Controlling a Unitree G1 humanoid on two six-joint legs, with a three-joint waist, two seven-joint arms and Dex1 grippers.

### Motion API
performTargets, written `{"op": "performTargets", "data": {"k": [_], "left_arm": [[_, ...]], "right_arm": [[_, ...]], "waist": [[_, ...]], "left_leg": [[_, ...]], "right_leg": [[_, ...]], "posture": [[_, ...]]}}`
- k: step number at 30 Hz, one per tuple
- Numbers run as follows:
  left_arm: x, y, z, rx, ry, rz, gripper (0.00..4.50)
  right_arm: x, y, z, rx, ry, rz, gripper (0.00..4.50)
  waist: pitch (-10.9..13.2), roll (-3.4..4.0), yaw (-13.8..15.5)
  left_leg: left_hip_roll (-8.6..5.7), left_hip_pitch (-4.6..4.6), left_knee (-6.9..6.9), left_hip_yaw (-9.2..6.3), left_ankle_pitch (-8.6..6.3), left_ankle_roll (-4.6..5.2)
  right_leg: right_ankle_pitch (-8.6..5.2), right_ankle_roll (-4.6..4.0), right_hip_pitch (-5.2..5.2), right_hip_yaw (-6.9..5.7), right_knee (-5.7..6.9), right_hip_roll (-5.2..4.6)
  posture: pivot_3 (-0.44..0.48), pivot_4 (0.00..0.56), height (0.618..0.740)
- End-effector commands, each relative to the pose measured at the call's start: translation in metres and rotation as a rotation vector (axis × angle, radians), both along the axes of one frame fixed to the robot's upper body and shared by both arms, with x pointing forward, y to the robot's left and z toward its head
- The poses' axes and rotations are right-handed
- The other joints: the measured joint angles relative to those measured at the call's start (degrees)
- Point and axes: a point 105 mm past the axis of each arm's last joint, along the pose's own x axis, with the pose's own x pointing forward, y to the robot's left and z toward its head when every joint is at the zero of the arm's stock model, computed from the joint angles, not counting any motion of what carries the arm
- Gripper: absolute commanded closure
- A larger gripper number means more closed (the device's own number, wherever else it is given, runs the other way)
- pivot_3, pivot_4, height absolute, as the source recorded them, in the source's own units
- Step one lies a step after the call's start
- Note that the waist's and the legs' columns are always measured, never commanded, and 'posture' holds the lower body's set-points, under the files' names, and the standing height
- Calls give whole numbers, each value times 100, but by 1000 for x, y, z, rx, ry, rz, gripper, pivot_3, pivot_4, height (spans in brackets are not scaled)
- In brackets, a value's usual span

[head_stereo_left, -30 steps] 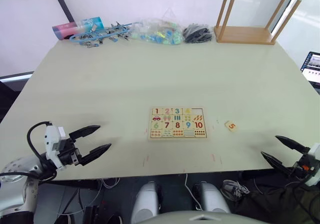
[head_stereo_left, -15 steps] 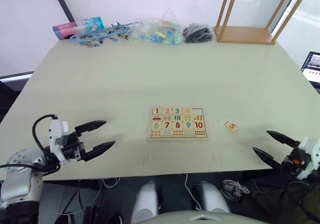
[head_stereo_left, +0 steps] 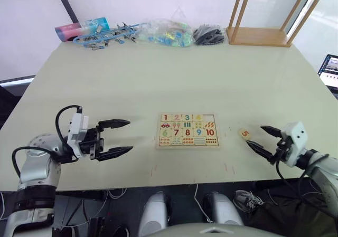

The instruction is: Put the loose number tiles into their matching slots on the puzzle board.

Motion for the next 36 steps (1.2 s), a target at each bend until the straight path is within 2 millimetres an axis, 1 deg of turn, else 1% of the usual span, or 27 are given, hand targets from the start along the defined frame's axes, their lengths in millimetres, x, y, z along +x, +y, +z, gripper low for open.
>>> {"op": "performTargets", "data": {"k": [1,4,10,16,17,18,20,21,27,35,36], "left_arm": [[-2,-2,7,10,-34,-58,0],[-1,-4,10,12,-41,-74,0],[-1,-6,14,14,-51,-92,0],[-1,-8,19,15,-62,-105,0],[0,-8,20,15,-64,-107,0],[-1,-8,21,14,-65,-110,0],[-1,-9,22,12,-68,-114,0],[-1,-9,23,12,-69,-116,0],[0,-10,24,13,-70,-126,0],[2,-12,26,15,-76,-134,0],[2,-12,26,15,-77,-134,0]], "right_arm": [[6,3,7,-44,-15,7,88],[12,10,4,-61,12,12,88],[17,15,0,-85,31,10,88],[19,14,-5,-98,67,-9,88],[19,13,-5,-98,70,-12,463],[19,12,-5,-98,72,-15,602],[17,9,-4,-97,74,-31,1419],[17,8,-4,-98,75,-37,1663],[14,5,-4,-103,81,-52,1663],[15,9,-7,-104,79,-50,1663],[15,9,-7,-103,79,-49,2239]], "waist": [[0,0,6],[1,-2,-5],[1,-1,1],[-1,-4,-5],[-1,-5,-4],[-1,-5,-3],[-2,-6,-3],[-2,-6,-2],[-2,-6,11],[-2,-6,15],[-2,-7,15]], "left_leg": [[0,-1,0,0,0,0],[-1,-4,0,0,0,2],[-3,-8,1,-3,0,2],[-3,-10,3,-6,0,2],[-3,-10,3,-7,0,2],[-3,-10,3,-8,0,2],[-3,-10,4,-8,0,2],[-3,-10,4,-8,0,2],[-4,-13,6,-8,0,2],[-4,-22,10,-17,0,2],[-4,-24,11,-20,0,2]], "right_leg": [[0,0,0,0,0,0],[0,1,-1,-1,-1,0],[0,0,-1,-6,-3,3],[0,1,-1,-9,-4,8],[0,1,-1,-10,-3,9],[0,1,-1,-10,-3,10],[0,1,0,-11,-3,10],[0,1,0,-11,-3,10],[0,1,0,-13,-4,9],[0,1,-1,-23,-4,9],[0,1,-1,-26,-4,9]], "posture": [[0,150,738],[0,150,738],[0,150,738],[0,150,738],[0,150,738],[0,150,738],[0,150,738],[0,150,738],[0,150,738],[0,150,738],[0,150,738]]}}
